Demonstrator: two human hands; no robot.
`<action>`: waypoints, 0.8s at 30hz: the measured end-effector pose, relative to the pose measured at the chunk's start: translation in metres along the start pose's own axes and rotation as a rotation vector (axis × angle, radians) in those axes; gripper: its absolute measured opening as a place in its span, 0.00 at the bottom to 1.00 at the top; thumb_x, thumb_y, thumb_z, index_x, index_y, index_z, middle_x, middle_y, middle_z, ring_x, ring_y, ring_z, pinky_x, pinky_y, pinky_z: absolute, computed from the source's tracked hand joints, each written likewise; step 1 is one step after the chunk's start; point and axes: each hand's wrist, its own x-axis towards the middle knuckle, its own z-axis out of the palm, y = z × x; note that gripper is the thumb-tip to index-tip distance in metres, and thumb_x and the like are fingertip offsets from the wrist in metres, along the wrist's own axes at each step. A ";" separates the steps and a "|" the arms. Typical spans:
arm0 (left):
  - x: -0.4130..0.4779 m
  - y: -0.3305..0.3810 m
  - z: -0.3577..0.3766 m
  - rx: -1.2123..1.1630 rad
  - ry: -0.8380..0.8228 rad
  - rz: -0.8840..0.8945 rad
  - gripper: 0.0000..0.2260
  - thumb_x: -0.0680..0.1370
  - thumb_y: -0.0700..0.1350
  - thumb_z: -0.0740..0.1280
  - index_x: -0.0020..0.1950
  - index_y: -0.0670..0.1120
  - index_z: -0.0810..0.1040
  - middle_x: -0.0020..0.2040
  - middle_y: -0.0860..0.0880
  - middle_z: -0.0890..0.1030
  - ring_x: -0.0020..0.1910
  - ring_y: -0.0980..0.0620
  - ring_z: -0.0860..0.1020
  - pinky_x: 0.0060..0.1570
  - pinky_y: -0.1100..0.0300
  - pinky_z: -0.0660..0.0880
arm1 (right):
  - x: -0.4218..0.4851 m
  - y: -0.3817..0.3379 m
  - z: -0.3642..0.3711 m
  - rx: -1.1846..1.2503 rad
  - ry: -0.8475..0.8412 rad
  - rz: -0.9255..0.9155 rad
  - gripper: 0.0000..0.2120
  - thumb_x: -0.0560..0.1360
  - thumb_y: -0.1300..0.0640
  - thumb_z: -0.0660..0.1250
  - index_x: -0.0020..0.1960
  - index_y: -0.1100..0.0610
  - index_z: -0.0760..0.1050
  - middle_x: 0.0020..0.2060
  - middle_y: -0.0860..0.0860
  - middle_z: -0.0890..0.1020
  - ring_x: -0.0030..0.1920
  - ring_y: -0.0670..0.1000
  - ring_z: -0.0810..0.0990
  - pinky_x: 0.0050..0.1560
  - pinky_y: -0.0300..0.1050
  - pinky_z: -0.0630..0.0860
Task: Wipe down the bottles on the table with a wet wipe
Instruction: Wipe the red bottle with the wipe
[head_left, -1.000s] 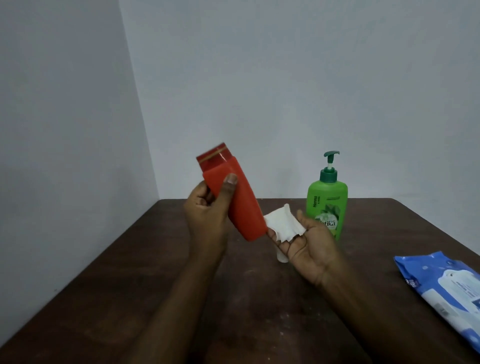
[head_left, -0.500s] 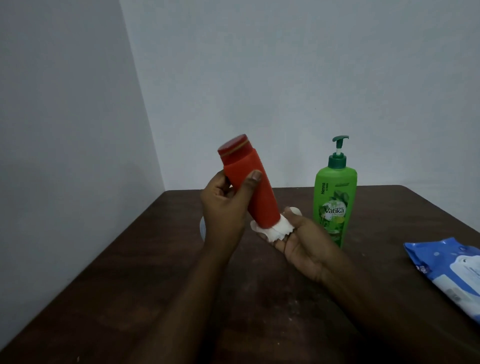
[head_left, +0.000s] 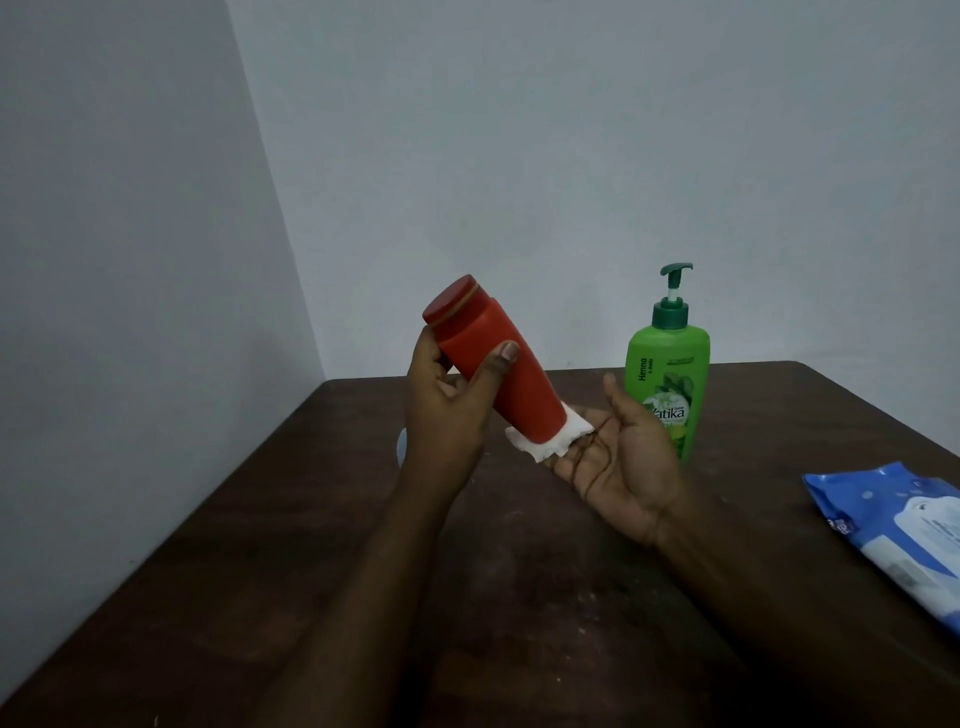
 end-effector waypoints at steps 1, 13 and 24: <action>0.000 0.000 0.001 0.012 0.000 0.003 0.22 0.74 0.60 0.73 0.63 0.69 0.67 0.56 0.69 0.77 0.56 0.64 0.79 0.53 0.65 0.76 | 0.001 -0.003 0.000 0.014 0.021 -0.038 0.35 0.83 0.40 0.59 0.69 0.73 0.70 0.61 0.69 0.81 0.63 0.66 0.82 0.65 0.63 0.78; 0.004 -0.008 -0.002 0.087 -0.021 0.008 0.23 0.69 0.71 0.73 0.60 0.80 0.67 0.59 0.68 0.79 0.61 0.57 0.81 0.63 0.41 0.80 | 0.004 -0.002 -0.003 -0.015 0.025 -0.049 0.36 0.82 0.40 0.60 0.70 0.73 0.70 0.61 0.69 0.82 0.63 0.65 0.82 0.68 0.65 0.75; 0.010 -0.006 -0.006 -0.042 -0.103 -0.062 0.24 0.73 0.57 0.75 0.67 0.59 0.73 0.60 0.59 0.81 0.61 0.55 0.82 0.58 0.47 0.83 | 0.002 0.008 -0.002 -0.281 0.091 -0.069 0.20 0.80 0.56 0.67 0.65 0.70 0.75 0.58 0.67 0.83 0.56 0.62 0.85 0.48 0.57 0.85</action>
